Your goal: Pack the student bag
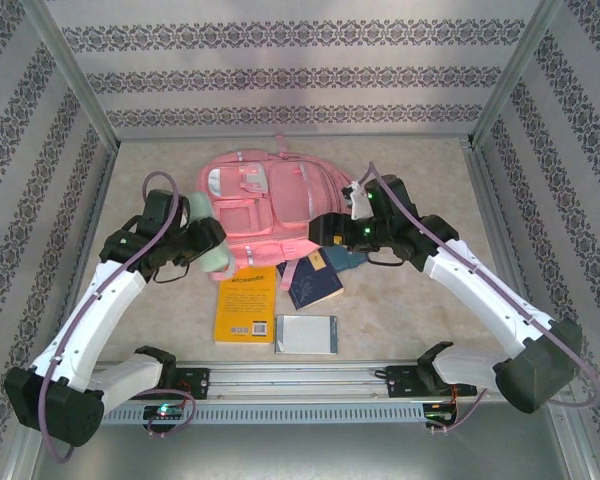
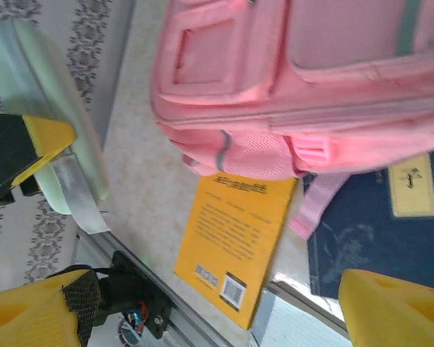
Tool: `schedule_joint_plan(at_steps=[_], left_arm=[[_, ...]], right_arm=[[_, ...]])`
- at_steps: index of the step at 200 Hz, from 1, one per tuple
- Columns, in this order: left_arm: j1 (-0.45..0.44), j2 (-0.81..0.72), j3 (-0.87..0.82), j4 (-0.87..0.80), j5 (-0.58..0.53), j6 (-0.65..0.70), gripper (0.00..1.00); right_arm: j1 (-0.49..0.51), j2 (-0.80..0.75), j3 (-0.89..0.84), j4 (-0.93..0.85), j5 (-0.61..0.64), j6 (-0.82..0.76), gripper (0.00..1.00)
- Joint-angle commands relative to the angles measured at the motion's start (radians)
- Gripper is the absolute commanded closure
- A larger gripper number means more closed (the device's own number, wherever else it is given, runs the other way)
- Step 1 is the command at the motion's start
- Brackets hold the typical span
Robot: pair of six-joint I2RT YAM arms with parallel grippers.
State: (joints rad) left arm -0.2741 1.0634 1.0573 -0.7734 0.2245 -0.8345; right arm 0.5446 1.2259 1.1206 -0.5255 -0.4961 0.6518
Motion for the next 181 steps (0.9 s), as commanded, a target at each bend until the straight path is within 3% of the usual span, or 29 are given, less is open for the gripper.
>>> schedule_joint_plan(at_steps=[1, 27, 53, 66, 126, 181], left_arm=[[-0.045, 0.012, 0.01, 0.181, 0.045, -0.229, 0.5], [-0.121, 0.033, 0.016, 0.301, -0.005, -0.402, 0.49], [-0.179, 0.09, 0.061, 0.35, -0.028, -0.497, 0.47], [-0.2, 0.102, 0.062, 0.386, -0.044, -0.548, 0.47], [-0.257, 0.153, 0.121, 0.393, -0.053, -0.636, 0.48], [-0.277, 0.161, 0.126, 0.4, -0.05, -0.665, 0.48]], right_arm=[[0.036, 0.019, 0.057, 0.041, -0.02, -0.03, 0.14], [0.115, 0.019, 0.049, 0.131, 0.066, -0.105, 0.18], [0.244, -0.067, -0.139, 0.541, 0.208, -0.213, 0.15], [0.293, -0.07, -0.182, 0.65, 0.271, -0.257, 0.11], [0.307, 0.045, -0.152, 0.657, 0.44, -0.307, 0.02], [0.292, 0.128, -0.109, 0.671, 0.417, -0.28, 0.05]])
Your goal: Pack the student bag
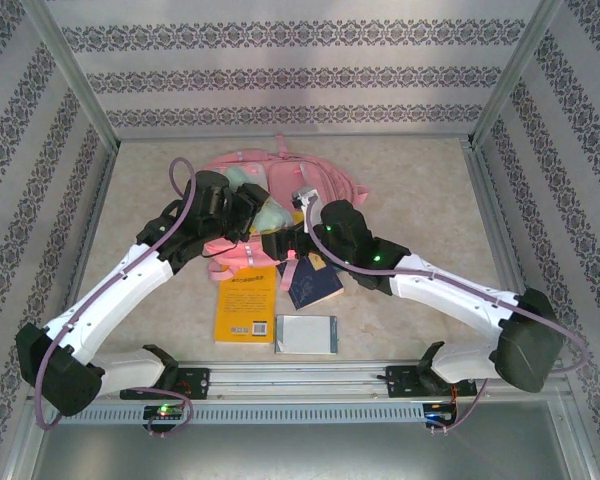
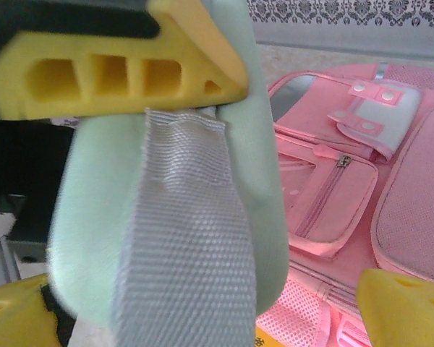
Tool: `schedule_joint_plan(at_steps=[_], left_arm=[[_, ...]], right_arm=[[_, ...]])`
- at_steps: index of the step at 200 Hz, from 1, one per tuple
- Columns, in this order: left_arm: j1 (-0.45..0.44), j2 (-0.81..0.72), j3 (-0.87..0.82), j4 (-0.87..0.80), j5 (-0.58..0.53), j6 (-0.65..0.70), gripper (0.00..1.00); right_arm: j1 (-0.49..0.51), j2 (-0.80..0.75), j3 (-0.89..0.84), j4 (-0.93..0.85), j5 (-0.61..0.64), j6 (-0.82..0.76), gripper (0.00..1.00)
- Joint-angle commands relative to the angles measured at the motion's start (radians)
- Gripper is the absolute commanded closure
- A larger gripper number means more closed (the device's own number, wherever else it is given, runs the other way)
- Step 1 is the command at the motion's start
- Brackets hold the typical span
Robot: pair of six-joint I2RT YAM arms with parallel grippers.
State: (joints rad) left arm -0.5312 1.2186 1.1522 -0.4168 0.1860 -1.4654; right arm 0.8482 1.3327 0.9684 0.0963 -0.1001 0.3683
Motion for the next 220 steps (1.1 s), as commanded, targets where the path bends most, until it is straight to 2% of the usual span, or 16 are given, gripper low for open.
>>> schedule_joint_plan(at_steps=[1, 45, 81, 101, 125, 153, 169, 190, 220], left_arm=[[-0.02, 0.005, 0.03, 0.044, -0.011, -0.034, 0.48], [-0.029, 0.006, 0.012, 0.061, -0.008, -0.057, 0.49], [-0.03, 0.01, -0.002, 0.085, 0.0, -0.069, 0.49], [-0.03, 0.012, -0.006, 0.086, 0.006, -0.069, 0.49], [-0.03, 0.01, -0.019, 0.09, 0.007, -0.07, 0.45], [-0.03, 0.015, -0.014, 0.086, 0.015, -0.056, 0.34], [-0.029, 0.027, 0.013, 0.059, 0.021, -0.016, 0.29], [-0.023, 0.043, 0.055, 0.012, 0.03, 0.058, 0.26], [-0.017, 0.114, 0.212, -0.206, -0.005, 0.298, 0.24]], right_arm=[[-0.013, 0.021, 0.043, 0.05, 0.02, 0.005, 0.05], [-0.048, 0.062, 0.068, 0.112, -0.065, 0.068, 0.19], [-0.053, 0.078, 0.067, 0.155, -0.128, 0.111, 0.37], [-0.056, 0.073, 0.053, 0.193, -0.155, 0.135, 0.42], [-0.055, 0.064, 0.045, 0.203, -0.173, 0.127, 0.5], [-0.062, 0.043, 0.03, 0.192, -0.16, 0.123, 0.53], [-0.069, 0.032, 0.029, 0.159, -0.146, 0.128, 0.55], [-0.09, 0.006, 0.023, 0.105, -0.106, 0.136, 0.57], [-0.169, -0.053, 0.031, -0.09, -0.016, 0.171, 0.6]])
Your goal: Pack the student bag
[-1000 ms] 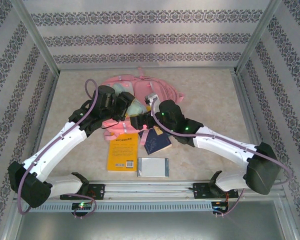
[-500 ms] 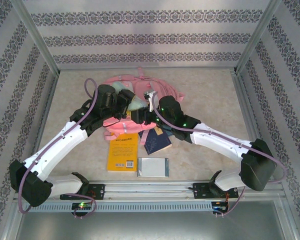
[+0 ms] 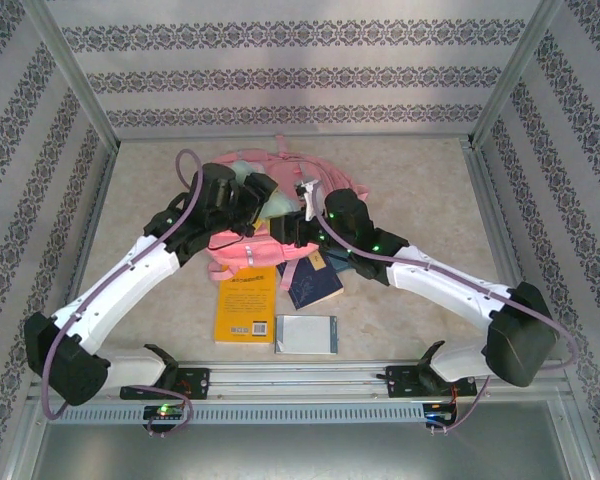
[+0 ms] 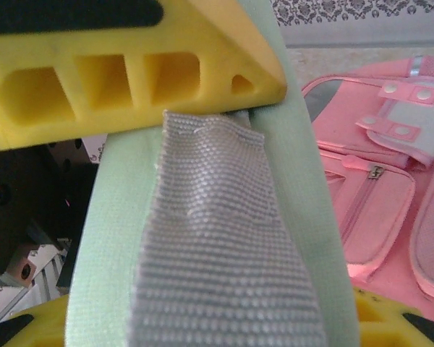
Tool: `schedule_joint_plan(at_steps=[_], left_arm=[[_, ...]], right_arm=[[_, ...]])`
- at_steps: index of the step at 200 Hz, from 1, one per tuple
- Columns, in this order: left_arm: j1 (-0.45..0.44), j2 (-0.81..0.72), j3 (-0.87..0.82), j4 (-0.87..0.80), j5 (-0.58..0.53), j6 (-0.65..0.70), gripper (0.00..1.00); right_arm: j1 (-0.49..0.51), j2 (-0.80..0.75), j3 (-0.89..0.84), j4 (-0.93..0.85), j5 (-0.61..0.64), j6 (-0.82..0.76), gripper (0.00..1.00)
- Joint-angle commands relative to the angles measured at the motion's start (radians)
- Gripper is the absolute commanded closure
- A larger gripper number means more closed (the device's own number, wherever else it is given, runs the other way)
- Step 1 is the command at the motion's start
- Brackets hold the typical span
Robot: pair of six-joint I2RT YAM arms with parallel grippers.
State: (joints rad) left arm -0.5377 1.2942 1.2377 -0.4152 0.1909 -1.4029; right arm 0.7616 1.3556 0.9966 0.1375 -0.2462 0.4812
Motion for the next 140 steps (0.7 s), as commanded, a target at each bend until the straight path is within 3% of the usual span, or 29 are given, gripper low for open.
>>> schedule_joint_plan(at_steps=[1, 25, 46, 94, 140], left_arm=[[-0.01, 0.041, 0.136, -0.215, -0.012, 0.241, 0.24], [-0.01, 0.165, 0.303, -0.413, -0.076, 0.426, 0.19], [-0.005, 0.284, 0.405, -0.476, -0.11, 0.508, 0.16], [0.002, 0.617, 0.663, -0.413, -0.043, 0.693, 0.1], [0.044, 0.914, 0.923, -0.393, 0.008, 0.7, 0.19]], right_arm=[[-0.086, -0.079, 0.002, -0.136, 0.131, 0.06, 0.6], [-0.183, -0.168, -0.032, -0.268, 0.16, 0.062, 0.61], [-0.264, -0.258, -0.061, -0.386, 0.174, 0.06, 0.61], [-0.343, -0.472, -0.124, -0.641, 0.258, 0.076, 0.6], [-0.363, -0.628, -0.142, -0.804, 0.247, 0.09, 0.6]])
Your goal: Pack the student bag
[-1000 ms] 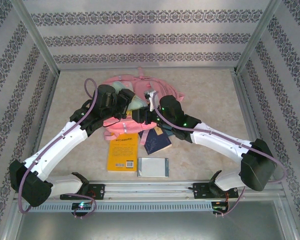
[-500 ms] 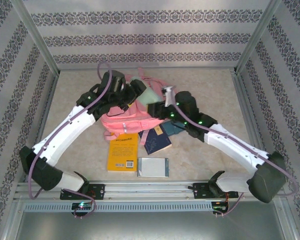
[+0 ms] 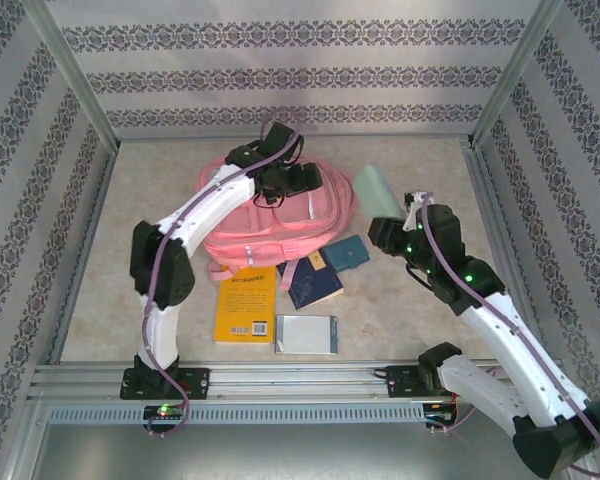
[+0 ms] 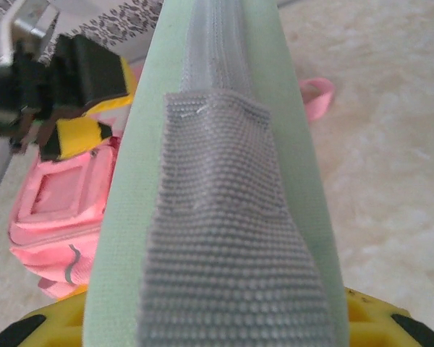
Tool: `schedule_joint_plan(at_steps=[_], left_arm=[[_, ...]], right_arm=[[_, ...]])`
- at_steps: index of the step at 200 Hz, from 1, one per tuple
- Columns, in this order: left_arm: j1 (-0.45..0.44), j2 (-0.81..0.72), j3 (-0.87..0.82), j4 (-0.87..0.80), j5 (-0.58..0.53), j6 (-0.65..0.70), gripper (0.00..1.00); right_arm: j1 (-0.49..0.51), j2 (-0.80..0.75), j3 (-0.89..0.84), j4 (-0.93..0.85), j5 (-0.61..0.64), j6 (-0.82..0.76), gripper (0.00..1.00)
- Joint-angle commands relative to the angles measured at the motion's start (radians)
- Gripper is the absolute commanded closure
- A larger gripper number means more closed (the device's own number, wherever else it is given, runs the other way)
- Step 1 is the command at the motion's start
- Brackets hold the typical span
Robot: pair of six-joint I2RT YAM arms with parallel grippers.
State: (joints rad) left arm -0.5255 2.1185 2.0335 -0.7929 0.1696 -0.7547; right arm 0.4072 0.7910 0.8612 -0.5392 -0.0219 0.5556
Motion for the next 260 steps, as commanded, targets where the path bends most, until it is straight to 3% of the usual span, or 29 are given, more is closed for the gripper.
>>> schedule_joint_plan(at_steps=[1, 51, 108, 137, 161, 222, 260], left_arm=[[0.033, 0.094, 0.131, -0.015, 0.031, 0.051, 0.2], [0.055, 0.277, 0.307, 0.026, 0.109, -0.001, 0.41], [0.057, 0.34, 0.338, 0.015, 0.157, -0.06, 0.51], [0.056, 0.338, 0.305, 0.047, 0.21, -0.082, 0.78], [0.058, 0.3, 0.319, 0.002, 0.179, -0.027, 1.0], [0.105, 0.196, 0.597, -0.31, 0.157, 0.168, 1.0], [0.108, 0.097, 0.672, -0.457, 0.143, 0.263, 1.0]], right_arm=[[-0.008, -0.067, -0.007, -0.132, 0.023, 0.015, 0.6], [-0.018, -0.166, -0.024, -0.229, 0.034, -0.006, 0.59], [-0.046, -0.18, -0.03, -0.214, 0.02, -0.024, 0.59], [-0.059, -0.172, -0.03, -0.195, 0.01, -0.036, 0.6], [-0.071, -0.143, -0.014, -0.191, 0.015, -0.047, 0.62], [-0.142, 0.01, 0.056, -0.093, -0.031, -0.008, 0.63], [-0.147, 0.088, 0.078, -0.013, -0.012, 0.001, 0.64]])
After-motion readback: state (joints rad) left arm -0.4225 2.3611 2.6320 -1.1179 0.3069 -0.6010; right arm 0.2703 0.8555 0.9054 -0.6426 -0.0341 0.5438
